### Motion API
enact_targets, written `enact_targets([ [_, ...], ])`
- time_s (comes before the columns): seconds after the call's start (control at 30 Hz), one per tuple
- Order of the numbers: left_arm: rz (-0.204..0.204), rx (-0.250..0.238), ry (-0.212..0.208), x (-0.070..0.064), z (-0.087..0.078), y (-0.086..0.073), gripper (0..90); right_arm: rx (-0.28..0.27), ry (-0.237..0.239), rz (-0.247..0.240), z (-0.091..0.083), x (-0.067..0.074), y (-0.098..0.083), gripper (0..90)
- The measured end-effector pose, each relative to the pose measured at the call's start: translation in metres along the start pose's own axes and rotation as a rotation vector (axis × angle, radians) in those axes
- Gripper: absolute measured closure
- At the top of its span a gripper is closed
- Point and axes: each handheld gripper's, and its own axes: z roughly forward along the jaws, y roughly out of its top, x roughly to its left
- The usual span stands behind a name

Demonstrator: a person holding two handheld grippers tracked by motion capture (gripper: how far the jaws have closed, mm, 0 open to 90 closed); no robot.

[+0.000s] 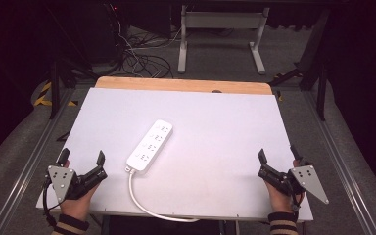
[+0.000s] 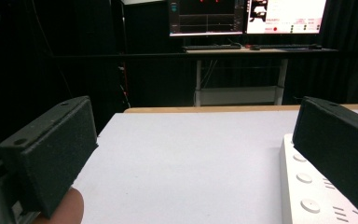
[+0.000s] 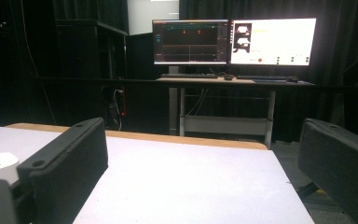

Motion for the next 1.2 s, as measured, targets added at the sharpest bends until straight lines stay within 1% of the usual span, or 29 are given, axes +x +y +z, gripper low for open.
enact_targets([
  [0.1,-0.003,-0.005,0.004,0.0,-0.001,0.001,0.4,-0.001,0.003,-0.005,-0.001,0.001,0.0,2.4],
  [0.3,0.002,-0.001,0.001,0.0,0.0,0.001,0.4,0.001,0.003,-0.007,0.0,0.001,0.0,2.5],
  [0.5,-0.003,0.0,-0.009,0.001,0.0,0.002,0.8,-0.001,0.004,-0.007,-0.001,0.001,0.001,2.5],
  [0.53,-0.005,0.001,-0.012,0.001,0.0,0.003,0.9,-0.001,0.005,-0.007,-0.001,0.001,0.001,2.5],
  [0.57,-0.003,0.006,-0.025,0.002,0.0,0.003,1.1,-0.001,0.005,-0.007,-0.001,0.001,0.001,2.5],
  [0.6,-0.003,0.006,-0.025,0.002,0.0,0.003,2.6,-0.002,0.006,-0.008,-0.001,0.001,0.001,2.5],
  [0.63,0.002,0.008,-0.039,0.002,-0.001,0.004,4.7,-0.001,0.005,-0.008,-0.001,0.001,0.001,2.5],
  [0.67,-0.001,0.011,-0.051,0.002,-0.001,0.005,7.5,-0.001,0.005,-0.008,-0.001,0.001,0.001,2.5],
  [0.7,-0.001,0.011,-0.051,0.002,-0.001,0.005,12.7,-0.001,0.004,-0.008,-0.001,0.001,0.001,2.6],
  [0.73,-0.01,0.008,-0.078,0.003,-0.003,0.007,20.7,0.0,0.004,-0.007,-0.001,0.001,0.001,2.6],
  [0.77,-0.01,0.008,-0.078,0.003,-0.003,0.007,28.9,0.0,0.004,-0.007,-0.001,0.001,0.001,2.7],
  [0.8,-0.009,0.012,-0.097,0.004,-0.006,0.009,39.9,0.0,0.005,-0.006,-0.002,0.001,0.001,2.8],
  [0.83,-0.009,0.012,-0.097,0.004,-0.006,0.009,51.0,-0.001,0.004,-0.006,-0.002,0.001,0.001,2.8],
  [0.9,-0.025,0.025,-0.105,0.006,-0.008,0.013,67.5,-0.003,0.005,-0.006,-0.002,0.0,0.001,2.9],
  [0.93,-0.025,0.025,-0.105,0.006,-0.008,0.013,80.4,-0.004,0.004,-0.008,-0.002,0.0,0.001,2.9],
  [0.97,-0.044,0.034,-0.11,0.009,-0.008,0.016,88.4,-0.004,0.004,-0.007,-0.002,0.0,0.002,2.9],
  [1.0,-0.055,0.043,-0.118,0.01,-0.007,0.018,89.9,-0.003,0.004,-0.007,-0.002,0.0,0.002,2.9],
  [1.03,-0.055,0.043,-0.118,0.01,-0.007,0.018,90.0,-0.003,0.004,-0.006,-0.002,0.0,0.002,2.9],
  [1.07,-0.056,0.063,-0.137,0.013,-0.005,0.02,90.0,-0.002,0.003,-0.005,-0.002,0.0,0.001,2.9],
  [1.17,-0.06,0.069,-0.148,0.014,-0.004,0.021,90.0,-0.002,0.004,-0.006,-0.002,0.0,0.001,2.9],
  [1.2,-0.033,0.104,-0.183,0.015,-0.001,0.031,90.0,0.002,0.006,-0.01,-0.002,0.0,0.001,3.0],
])
